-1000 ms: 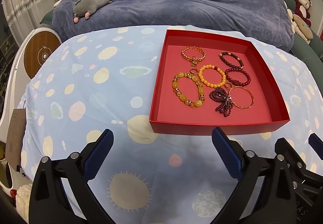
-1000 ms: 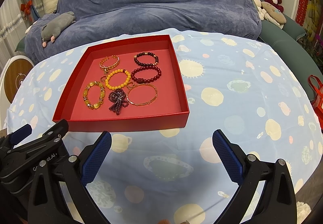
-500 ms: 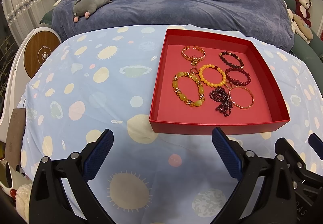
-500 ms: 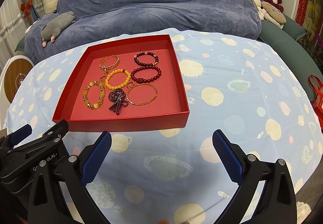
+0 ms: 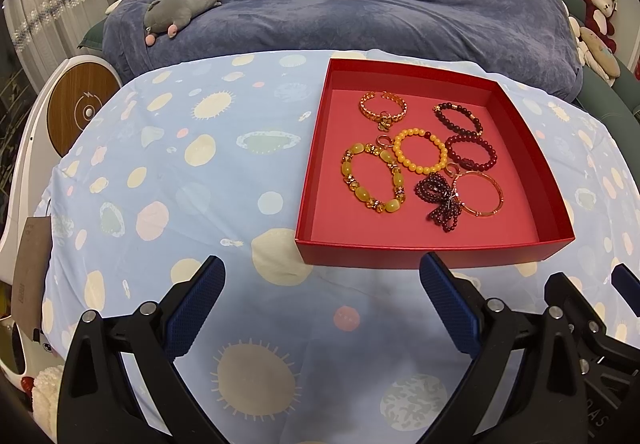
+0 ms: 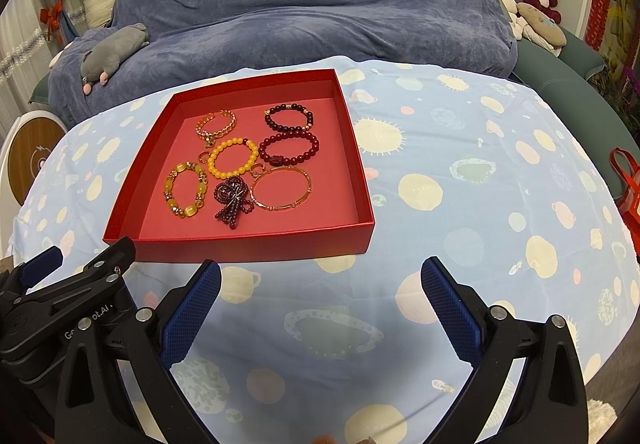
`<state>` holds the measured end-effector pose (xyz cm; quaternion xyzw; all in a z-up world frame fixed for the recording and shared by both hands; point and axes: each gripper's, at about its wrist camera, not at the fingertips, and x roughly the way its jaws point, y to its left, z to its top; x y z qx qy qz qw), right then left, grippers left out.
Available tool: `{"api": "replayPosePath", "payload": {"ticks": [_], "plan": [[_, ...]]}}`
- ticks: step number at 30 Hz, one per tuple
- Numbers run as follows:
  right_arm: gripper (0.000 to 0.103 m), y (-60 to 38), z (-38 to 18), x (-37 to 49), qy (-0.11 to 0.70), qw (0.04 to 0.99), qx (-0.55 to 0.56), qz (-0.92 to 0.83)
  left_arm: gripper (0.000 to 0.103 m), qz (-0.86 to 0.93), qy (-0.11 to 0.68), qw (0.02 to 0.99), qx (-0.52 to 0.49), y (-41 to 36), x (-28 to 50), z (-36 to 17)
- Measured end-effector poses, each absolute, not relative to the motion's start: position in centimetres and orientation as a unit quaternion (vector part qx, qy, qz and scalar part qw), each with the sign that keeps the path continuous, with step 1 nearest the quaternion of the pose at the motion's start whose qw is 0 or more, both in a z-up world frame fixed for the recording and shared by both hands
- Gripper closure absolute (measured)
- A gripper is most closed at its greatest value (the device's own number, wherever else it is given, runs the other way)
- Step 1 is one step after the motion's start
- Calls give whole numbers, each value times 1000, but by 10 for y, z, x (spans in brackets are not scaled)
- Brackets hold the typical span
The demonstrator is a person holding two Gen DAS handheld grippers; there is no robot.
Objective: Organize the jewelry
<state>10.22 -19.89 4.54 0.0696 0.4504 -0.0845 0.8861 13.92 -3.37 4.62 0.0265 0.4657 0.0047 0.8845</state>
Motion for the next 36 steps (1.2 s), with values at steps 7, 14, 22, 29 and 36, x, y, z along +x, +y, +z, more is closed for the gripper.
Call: {"api": "replayPosePath", "payload": {"ticks": [7, 14, 22, 29, 36], "plan": [[6, -201, 45, 102, 451, 886, 70, -84, 10, 4, 466, 885, 27, -34, 139, 47], [7, -203, 46, 101, 449, 887, 68, -85, 10, 4, 466, 885, 27, -34, 140, 47], [7, -206, 47, 102, 448, 888, 68, -84, 10, 1, 470, 882, 17, -33, 142, 46], [7, -206, 48, 103, 449, 887, 66, -85, 9, 4, 470, 883, 13, -33, 144, 42], [7, -205, 48, 104, 451, 886, 65, -86, 9, 6, 465, 885, 29, -36, 142, 43]]}}
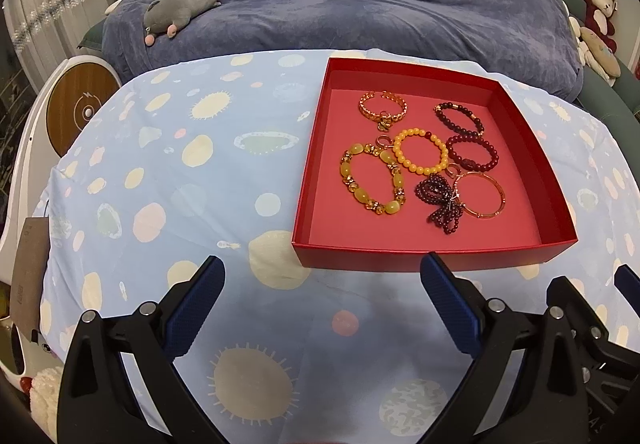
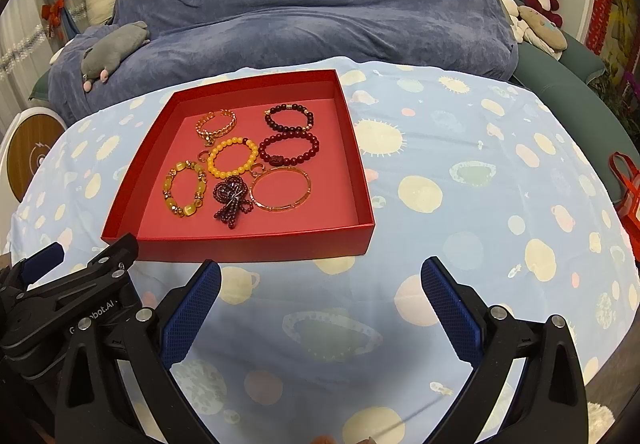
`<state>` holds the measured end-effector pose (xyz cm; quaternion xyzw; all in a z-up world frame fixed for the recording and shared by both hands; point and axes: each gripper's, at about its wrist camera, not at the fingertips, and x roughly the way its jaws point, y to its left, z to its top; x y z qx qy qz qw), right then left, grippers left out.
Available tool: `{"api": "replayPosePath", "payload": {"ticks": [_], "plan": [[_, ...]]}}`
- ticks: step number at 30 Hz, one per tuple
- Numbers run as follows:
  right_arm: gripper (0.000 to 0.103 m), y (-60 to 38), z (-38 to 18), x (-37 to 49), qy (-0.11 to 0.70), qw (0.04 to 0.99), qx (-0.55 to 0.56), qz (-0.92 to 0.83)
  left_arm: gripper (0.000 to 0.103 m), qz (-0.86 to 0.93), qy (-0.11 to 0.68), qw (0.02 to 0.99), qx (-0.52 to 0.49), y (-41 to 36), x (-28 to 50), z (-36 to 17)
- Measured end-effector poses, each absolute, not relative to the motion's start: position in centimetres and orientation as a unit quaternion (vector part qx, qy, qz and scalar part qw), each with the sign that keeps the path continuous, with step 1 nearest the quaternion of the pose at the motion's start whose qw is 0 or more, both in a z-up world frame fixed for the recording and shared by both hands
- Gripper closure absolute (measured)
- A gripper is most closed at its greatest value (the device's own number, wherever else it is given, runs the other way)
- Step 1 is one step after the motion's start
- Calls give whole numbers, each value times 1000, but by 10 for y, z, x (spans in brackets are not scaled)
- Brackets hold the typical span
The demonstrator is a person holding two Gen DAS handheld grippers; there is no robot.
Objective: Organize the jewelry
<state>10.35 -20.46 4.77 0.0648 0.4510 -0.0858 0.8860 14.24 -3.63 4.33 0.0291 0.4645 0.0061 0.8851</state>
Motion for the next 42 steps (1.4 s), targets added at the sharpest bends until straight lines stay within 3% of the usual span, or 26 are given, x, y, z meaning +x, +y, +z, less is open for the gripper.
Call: {"api": "replayPosePath", "payload": {"ticks": [42], "plan": [[6, -203, 46, 104, 450, 887, 64, -86, 9, 7, 474, 880, 18, -34, 143, 41]]}}
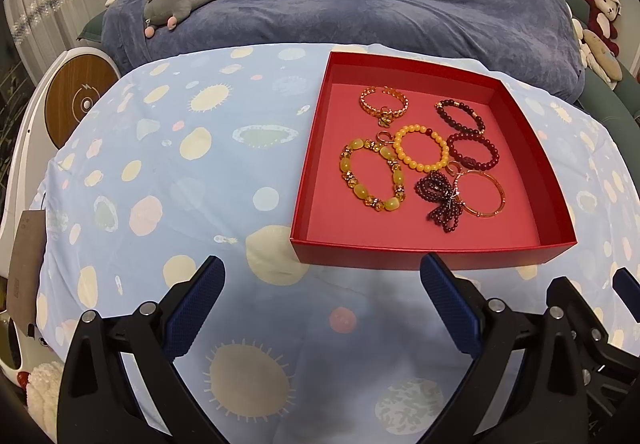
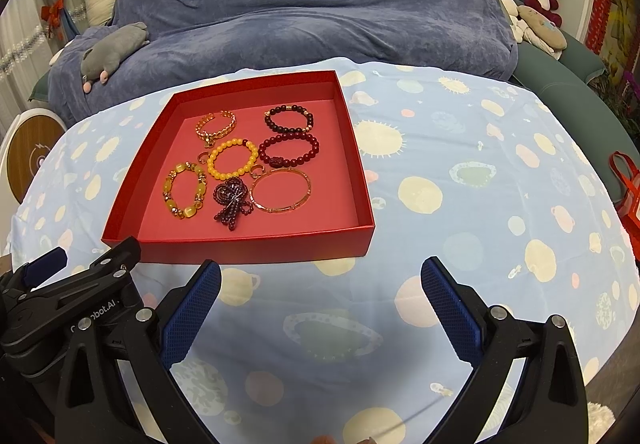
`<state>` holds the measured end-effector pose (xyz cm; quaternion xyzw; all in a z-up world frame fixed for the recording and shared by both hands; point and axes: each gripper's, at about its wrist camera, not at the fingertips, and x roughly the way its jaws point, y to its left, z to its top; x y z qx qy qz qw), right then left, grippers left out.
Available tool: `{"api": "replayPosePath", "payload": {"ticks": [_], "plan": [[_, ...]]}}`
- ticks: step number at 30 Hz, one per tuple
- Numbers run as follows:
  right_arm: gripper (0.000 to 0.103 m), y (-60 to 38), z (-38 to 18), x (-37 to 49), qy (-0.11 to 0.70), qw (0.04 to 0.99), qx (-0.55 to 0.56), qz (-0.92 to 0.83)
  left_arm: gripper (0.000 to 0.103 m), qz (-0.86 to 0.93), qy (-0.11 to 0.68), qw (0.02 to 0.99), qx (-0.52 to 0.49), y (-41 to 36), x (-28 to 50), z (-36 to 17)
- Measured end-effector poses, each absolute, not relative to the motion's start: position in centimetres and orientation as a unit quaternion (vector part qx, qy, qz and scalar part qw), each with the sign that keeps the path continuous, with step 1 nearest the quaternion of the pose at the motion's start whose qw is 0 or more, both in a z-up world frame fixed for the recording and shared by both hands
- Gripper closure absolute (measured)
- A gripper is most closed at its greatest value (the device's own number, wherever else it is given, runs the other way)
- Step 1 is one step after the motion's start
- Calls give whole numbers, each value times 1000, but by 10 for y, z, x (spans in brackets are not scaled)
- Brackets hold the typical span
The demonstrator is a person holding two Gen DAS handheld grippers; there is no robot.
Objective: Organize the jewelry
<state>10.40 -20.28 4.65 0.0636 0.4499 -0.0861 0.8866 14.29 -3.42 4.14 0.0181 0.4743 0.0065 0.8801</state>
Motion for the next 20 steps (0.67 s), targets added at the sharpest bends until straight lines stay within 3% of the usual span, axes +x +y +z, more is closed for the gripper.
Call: {"api": "replayPosePath", "payload": {"ticks": [20], "plan": [[6, -202, 46, 104, 450, 886, 63, -88, 10, 3, 472, 881, 28, -38, 145, 41]]}}
